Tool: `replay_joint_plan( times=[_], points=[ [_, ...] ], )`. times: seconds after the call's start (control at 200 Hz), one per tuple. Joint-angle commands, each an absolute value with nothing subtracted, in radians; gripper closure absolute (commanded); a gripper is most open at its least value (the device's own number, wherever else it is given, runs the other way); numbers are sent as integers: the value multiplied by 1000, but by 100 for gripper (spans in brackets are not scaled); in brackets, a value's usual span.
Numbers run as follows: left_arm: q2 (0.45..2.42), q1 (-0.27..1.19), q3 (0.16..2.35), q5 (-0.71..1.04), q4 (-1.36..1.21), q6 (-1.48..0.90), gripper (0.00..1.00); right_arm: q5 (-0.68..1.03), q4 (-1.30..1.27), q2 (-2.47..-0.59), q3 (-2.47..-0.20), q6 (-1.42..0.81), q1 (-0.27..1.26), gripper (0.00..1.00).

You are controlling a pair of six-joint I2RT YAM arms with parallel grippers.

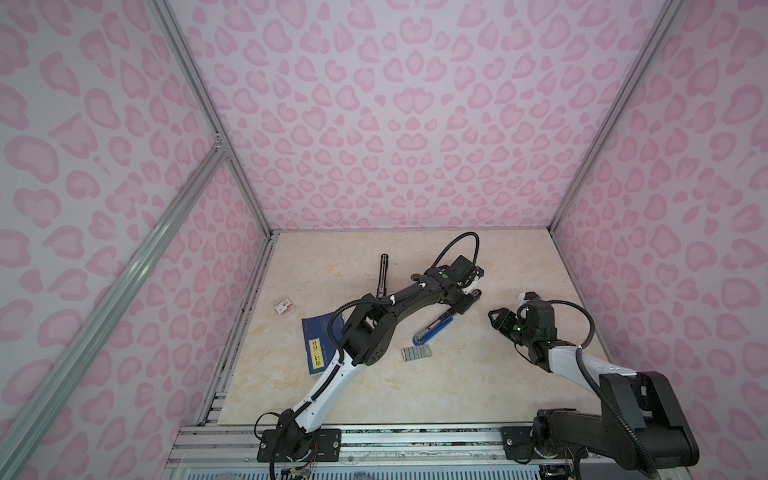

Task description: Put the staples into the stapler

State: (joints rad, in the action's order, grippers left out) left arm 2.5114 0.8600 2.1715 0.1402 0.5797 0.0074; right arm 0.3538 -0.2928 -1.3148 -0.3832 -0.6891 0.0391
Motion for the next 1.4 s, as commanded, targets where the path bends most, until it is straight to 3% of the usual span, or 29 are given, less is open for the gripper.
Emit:
replay_joint_plan(
  times=[0.0, 0.29, 1.105, 1.29, 1.395],
  points=[
    [2486, 862, 2148, 146, 569, 23, 77, 385, -377, -1344, -385, -697, 38, 46],
    [2411, 862, 2050, 121, 494, 28, 81, 431, -542, -1451, -410, -748, 31, 43],
    [2355, 861, 1958, 185, 416, 12, 80, 660, -1343, -2015, -527, -1154, 19, 36],
    [2360, 861, 1962, 199, 417, 14, 75, 669, -1384, -2051, -526, -1160, 26, 50],
    [2374, 861, 1976, 201, 429, 12, 69, 666, -1411, -2071, -524, -1161, 25, 52]
  ],
)
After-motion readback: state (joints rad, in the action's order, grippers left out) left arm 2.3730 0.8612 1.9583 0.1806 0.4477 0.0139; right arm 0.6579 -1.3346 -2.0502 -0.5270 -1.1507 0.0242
